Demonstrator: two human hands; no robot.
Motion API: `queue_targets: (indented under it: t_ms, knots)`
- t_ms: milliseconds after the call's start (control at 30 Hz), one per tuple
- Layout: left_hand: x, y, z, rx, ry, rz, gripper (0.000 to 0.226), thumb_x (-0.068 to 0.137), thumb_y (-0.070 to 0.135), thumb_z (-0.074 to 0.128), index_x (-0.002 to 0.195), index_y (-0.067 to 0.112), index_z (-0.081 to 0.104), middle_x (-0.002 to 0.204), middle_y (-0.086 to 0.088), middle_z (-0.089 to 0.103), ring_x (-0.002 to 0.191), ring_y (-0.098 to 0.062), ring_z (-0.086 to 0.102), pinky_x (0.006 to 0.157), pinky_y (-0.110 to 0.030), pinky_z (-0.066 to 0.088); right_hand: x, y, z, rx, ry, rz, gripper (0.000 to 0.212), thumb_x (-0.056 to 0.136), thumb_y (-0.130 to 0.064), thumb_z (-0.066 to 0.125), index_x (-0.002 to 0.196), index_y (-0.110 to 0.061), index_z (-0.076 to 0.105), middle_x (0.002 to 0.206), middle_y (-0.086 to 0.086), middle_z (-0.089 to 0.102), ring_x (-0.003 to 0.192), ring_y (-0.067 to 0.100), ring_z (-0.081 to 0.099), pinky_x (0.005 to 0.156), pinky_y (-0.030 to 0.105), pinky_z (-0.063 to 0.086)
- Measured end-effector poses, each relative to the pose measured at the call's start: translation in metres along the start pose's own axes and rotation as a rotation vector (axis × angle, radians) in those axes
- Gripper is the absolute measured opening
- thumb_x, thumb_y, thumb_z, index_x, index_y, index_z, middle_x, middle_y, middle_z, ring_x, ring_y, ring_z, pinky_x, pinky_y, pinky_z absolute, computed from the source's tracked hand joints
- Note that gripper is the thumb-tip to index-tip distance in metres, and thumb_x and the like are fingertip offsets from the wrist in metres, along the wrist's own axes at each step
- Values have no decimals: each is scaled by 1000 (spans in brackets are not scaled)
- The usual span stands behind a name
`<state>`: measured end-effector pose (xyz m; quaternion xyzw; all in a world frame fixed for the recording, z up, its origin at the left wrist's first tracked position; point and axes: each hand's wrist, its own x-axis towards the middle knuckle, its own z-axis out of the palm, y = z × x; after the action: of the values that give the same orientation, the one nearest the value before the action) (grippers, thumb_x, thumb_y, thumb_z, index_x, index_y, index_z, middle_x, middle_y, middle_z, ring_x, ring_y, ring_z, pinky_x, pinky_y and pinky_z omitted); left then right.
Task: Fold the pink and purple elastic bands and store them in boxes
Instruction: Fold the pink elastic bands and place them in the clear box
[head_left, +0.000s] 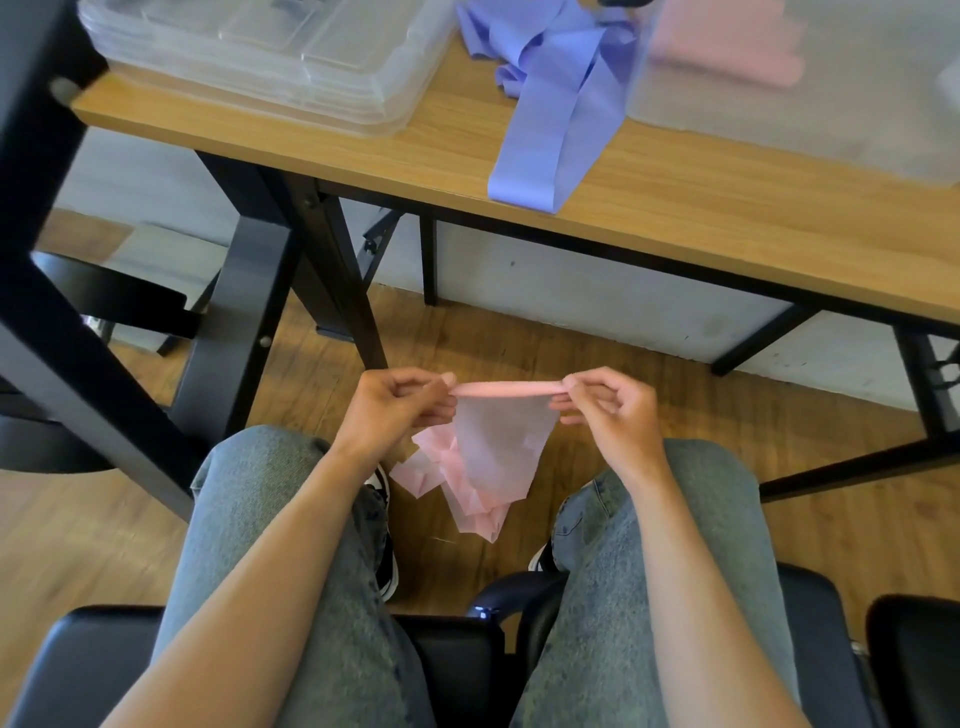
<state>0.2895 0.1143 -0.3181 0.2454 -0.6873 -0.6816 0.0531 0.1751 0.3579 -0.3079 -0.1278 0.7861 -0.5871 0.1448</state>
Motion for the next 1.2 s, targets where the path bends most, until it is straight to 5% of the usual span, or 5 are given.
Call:
queue_targets:
  t_ms: [233,533,733,1067,1200]
  knots:
    - [-2,0,-4,-19,-45,6,35,88,9,77,122,12,66,95,-10,79,88,-23,78,78,-32,64,0,6,-2,-81,29,-17,41,94,-9,74,134,-13,67,111,1,77,87,13,78,76,31,65]
    - [1,-10,-8,310,-167,78,19,90,7,75,105,18,80,95,4,78,91,-19,74,89,-38,62,-3,5,1,-281,-7,-100,16,93,-3,73,98,-18,74,93,-8,76,86,9,75,77,38,65]
    - [-5,-3,-3,153,-69,103,21,94,10,72,114,10,76,86,-8,78,76,-25,76,78,-41,65,-8,2,3,-282,-25,-49,13,98,-8,67,100,-20,68,73,-4,75,59,13,72,64,40,65]
    - [-3,1,-5,-30,-64,80,22,90,14,74,111,7,76,103,-9,78,96,-27,77,87,-41,63,-7,-4,0,-30,-33,-22,6,96,-10,71,101,-6,72,94,5,80,86,18,79,75,42,66]
    - [-2,-2,-7,112,-70,145,31,87,7,77,117,10,74,107,-3,78,98,-19,76,84,-34,63,-6,4,-1,-164,-6,-46,34,95,-13,74,128,-17,68,113,-1,76,87,10,77,75,32,65]
